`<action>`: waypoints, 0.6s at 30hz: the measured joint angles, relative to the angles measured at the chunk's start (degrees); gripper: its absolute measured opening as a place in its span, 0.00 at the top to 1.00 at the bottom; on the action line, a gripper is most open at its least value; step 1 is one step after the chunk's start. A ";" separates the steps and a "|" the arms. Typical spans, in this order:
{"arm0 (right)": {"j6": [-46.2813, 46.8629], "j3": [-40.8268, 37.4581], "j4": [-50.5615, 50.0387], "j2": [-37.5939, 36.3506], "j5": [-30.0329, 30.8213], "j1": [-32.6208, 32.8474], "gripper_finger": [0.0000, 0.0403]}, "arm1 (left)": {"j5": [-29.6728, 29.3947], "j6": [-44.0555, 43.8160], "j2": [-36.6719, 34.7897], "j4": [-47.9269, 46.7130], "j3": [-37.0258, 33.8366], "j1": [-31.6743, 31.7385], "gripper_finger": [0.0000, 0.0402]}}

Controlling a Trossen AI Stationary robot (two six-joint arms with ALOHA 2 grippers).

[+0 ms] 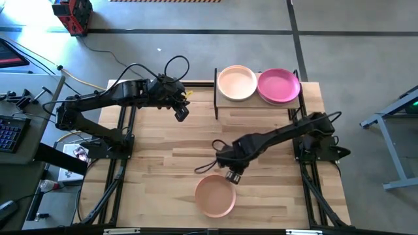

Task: Place and stack plates onto a shelf
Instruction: Stack the light brown plate on the light yellow plate on the shelf

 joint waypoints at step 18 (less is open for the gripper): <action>8.67 0.00 11.05 5.45 7.10 5.11 0.77 | 0.00 -4.54 0.13 -1.80 -0.02 0.00 0.71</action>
